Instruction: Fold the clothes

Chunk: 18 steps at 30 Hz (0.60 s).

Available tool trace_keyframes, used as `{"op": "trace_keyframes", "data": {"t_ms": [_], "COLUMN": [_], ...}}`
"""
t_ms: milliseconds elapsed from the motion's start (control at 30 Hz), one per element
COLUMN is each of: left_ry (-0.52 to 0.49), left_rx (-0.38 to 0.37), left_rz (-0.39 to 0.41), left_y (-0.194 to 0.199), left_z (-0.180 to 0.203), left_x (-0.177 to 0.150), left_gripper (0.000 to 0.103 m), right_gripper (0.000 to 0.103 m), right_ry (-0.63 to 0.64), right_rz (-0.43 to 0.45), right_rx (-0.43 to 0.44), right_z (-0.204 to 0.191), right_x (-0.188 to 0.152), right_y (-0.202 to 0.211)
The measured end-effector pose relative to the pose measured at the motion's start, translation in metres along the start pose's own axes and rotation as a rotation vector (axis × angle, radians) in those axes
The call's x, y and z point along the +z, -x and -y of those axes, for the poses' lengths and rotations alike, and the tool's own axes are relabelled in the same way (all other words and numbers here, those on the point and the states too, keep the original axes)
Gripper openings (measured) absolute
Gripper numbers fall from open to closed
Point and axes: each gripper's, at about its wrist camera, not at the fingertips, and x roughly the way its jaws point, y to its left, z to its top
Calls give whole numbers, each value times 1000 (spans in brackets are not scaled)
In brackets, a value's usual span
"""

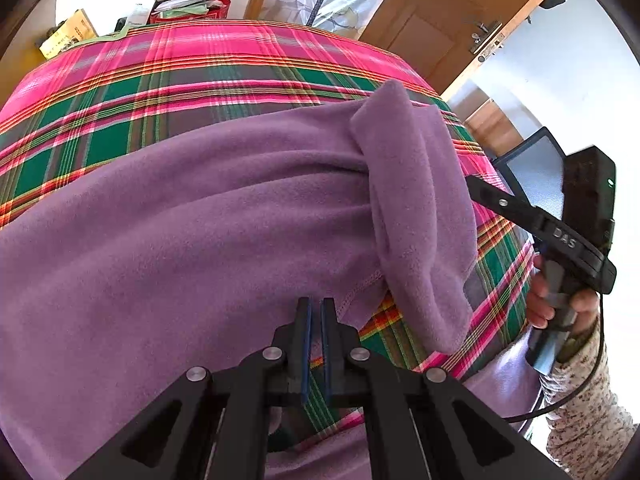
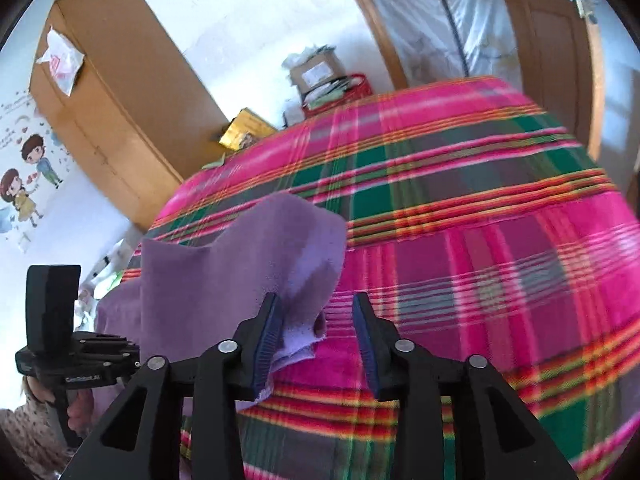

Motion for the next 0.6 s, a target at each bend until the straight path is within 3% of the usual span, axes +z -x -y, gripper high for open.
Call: {"op": "trace_keyframes", "data": {"t_ms": [300, 433, 600], "left_ry": [-7, -9, 7], "left_rx": [1, 4, -5], "left_rz": [-3, -8, -12], "left_y": [-2, -4, -7], "left_z": [5, 7, 7], "left_x": [5, 10, 16], "left_gripper": [10, 10, 10], "right_gripper": [40, 9, 6], "right_ry": [-11, -32, -57], "right_rz": [-59, -51, 5], "right_rx": [32, 66, 88], "right_z": [-1, 2, 9], "right_x": [2, 3, 12], "right_y": [-32, -26, -5]}}
